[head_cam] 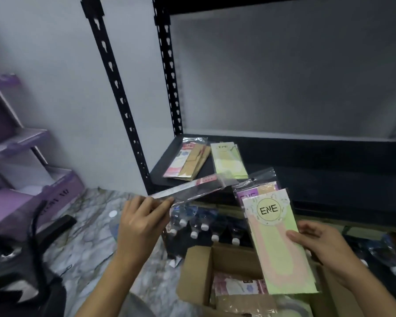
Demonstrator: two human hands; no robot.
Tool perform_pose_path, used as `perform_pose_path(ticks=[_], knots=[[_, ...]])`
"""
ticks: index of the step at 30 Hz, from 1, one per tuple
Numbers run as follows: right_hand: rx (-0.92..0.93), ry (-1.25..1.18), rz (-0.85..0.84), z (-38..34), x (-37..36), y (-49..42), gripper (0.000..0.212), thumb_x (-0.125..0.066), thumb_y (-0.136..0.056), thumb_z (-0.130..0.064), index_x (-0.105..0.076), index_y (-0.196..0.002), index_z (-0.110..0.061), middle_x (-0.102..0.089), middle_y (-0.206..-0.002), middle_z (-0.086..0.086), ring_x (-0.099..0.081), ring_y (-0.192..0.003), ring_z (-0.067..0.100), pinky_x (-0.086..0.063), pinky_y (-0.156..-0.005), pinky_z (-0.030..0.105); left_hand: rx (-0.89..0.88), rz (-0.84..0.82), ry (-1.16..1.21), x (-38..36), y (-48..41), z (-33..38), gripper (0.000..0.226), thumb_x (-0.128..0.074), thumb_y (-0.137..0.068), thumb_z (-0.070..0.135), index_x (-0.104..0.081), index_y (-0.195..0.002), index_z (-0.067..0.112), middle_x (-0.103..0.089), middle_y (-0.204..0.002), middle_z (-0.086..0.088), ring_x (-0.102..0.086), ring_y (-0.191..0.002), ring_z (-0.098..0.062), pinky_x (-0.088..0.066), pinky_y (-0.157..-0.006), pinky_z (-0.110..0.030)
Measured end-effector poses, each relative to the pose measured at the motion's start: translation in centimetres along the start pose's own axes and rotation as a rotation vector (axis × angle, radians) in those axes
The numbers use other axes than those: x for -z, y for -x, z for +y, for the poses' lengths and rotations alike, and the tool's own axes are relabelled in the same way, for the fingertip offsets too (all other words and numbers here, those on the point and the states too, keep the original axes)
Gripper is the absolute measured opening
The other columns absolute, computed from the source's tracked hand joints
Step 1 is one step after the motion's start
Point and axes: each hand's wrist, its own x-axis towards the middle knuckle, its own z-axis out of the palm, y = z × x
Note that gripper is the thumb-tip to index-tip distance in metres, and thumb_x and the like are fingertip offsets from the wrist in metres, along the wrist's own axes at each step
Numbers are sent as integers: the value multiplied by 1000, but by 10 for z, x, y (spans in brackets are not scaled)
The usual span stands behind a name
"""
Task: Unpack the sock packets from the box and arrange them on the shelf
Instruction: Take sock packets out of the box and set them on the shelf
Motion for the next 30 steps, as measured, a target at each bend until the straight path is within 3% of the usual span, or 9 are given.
perform_pose_path(ticks=[2,8,14,18,20,23,24,27,30], knots=[[3,-13,2,-2,-1,-2,14,-73,-76,-5,-73,-89,-7,-76,-86,3,-71,-73,8,-50,-58,18,-27,-6,-32,-7,-15,-8,19,-70,-87,15,-77,-103,9,-62,-75,-5,-48,-68,-27,-40,-59,-39],[25,-64,44,2,0,-9,14,-76,-70,3,-72,-82,-3,-76,-79,4,-69,-68,9,-48,-54,7,-45,-96,-150,-39,-59,-22,19,-70,-85,13,-74,-104,11,-57,-76,-5,-46,-67,-25,-35,-57,-33],[36,-112,68,-4,0,-16,23,-77,-56,12,-70,-67,-7,-72,-63,7,-65,-55,7,-49,-54,4,55,-451,-343,-97,-115,-27,17,-81,-68,9,-74,-83,13,-60,-76,-7,-57,-66,-29,-43,-51,-34],[55,-94,76,-10,1,-19,25,-80,-51,9,-72,-63,-12,-72,-60,6,-65,-57,16,-46,-52,1,173,-599,-459,-139,-145,-17,33,-56,-89,6,-65,-119,19,-61,-109,-4,-61,-97,-26,-42,-63,-34],[67,-103,56,-13,3,-22,22,-79,-47,5,-74,-50,-16,-73,-59,2,-66,-53,9,-46,-52,2,224,-666,-431,-159,-156,-11,31,-50,-94,9,-62,-121,17,-61,-115,-6,-61,-102,-27,-43,-67,-35],[77,-76,25,-12,8,-28,22,-83,-45,2,-76,-53,-17,-75,-68,5,-67,-54,4,-47,-53,3,294,-668,-321,-189,-162,-13,26,-46,-99,24,-67,-114,20,-67,-109,-4,-67,-94,-24,-41,-64,-31],[71,-80,14,-11,9,-30,20,-86,-41,-6,-77,-56,-15,-76,-73,4,-69,-58,5,-49,-55,4,331,-674,-276,-196,-162,-14,26,-46,-99,27,-69,-108,19,-68,-107,-4,-67,-92,-24,-42,-64,-31],[87,-43,-4,-11,11,-33,50,-85,-24,-38,-79,-67,-13,-77,-79,-1,-72,-68,8,-51,-60,7,445,-711,-183,-202,-164,-15,38,-43,-99,38,-70,-98,11,-66,-104,-6,-66,-90,-28,-46,-69,-34],[70,-71,-17,-14,12,-38,36,-83,-31,-25,-78,-64,-12,-76,-75,7,-71,-63,10,-50,-58,5,502,-746,-127,-201,-164,-11,51,-40,-97,49,-68,-98,6,-60,-107,-9,-62,-96,-31,-49,-82,-39]])
